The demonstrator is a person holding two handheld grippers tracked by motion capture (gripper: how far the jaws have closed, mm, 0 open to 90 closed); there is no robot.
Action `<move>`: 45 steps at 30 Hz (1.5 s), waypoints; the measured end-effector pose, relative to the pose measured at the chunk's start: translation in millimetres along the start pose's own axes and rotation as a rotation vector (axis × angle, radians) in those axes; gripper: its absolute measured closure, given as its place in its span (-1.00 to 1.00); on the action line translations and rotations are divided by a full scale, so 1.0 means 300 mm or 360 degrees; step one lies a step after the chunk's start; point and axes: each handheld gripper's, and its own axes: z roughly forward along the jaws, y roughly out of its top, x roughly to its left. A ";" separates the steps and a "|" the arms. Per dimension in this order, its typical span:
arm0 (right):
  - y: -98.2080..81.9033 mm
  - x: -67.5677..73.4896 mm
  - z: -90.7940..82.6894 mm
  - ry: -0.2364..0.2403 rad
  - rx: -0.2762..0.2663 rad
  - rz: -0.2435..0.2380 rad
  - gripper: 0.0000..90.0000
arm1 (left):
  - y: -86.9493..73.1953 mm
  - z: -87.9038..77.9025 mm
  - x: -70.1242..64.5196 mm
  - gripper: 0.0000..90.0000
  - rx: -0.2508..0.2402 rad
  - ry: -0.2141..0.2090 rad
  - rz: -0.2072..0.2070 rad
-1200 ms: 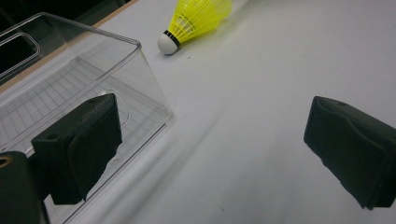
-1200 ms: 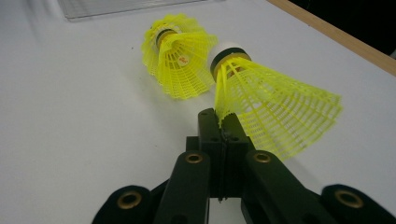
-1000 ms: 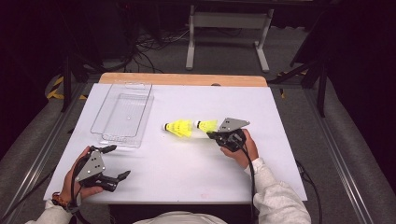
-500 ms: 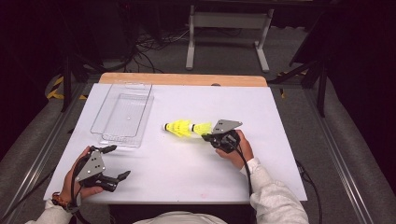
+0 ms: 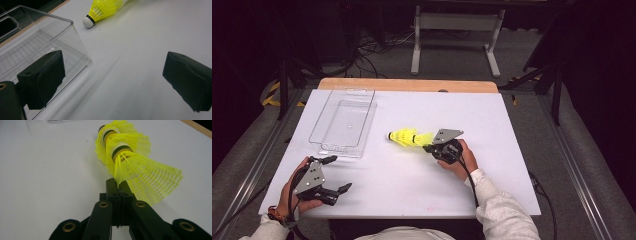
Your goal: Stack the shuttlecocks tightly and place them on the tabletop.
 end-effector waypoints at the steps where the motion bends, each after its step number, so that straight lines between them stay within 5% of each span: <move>1: 0.003 0.001 0.004 0.0000 0.0000 -0.0001 1.00 | 0.000 0.000 0.000 -0.88 0.0001 0.0001 0.0001; 45: 0.045 0.006 0.105 0.0020 0.0021 0.0008 0.91 | -0.003 0.007 -0.001 -0.88 0.0022 -0.0013 0.0002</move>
